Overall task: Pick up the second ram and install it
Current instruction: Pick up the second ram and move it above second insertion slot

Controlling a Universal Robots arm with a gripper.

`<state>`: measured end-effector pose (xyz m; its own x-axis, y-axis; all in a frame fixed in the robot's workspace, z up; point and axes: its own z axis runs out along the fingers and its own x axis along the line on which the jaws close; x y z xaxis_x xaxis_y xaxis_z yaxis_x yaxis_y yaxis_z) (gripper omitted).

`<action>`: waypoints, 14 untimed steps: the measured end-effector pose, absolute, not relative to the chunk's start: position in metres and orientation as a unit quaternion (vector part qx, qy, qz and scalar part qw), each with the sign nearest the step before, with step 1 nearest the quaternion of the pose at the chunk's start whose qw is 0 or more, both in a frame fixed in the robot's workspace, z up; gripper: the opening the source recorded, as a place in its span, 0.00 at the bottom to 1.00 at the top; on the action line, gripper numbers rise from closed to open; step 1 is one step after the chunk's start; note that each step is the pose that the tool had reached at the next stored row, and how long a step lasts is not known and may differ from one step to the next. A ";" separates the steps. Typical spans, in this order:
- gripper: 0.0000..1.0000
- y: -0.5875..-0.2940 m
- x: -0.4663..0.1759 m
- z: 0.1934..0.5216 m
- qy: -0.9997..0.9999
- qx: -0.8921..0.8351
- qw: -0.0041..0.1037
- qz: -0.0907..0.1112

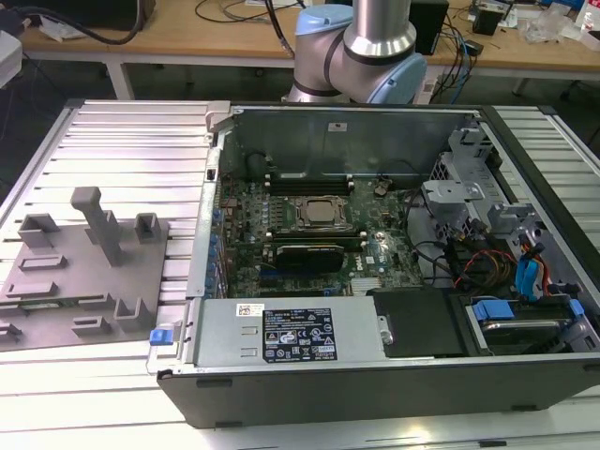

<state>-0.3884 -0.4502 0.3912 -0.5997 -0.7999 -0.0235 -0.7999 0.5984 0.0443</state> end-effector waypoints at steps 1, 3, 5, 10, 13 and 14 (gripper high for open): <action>0.11 -0.450 -0.388 0.391 0.889 -0.458 0.000 0.025; 0.11 -0.450 -0.388 0.391 0.878 -0.478 0.000 0.025; 0.11 -0.450 -0.388 0.391 0.870 -0.493 -0.001 0.025; 0.11 -0.450 -0.388 0.391 0.849 -0.528 -0.002 0.025; 0.11 -0.450 -0.388 0.391 0.835 -0.549 -0.002 0.025; 0.11 -0.450 -0.388 0.391 0.830 -0.557 -0.003 0.025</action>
<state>-0.3884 -0.4502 0.3912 -0.3799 -0.9247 -0.0235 -0.9245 0.3787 0.0443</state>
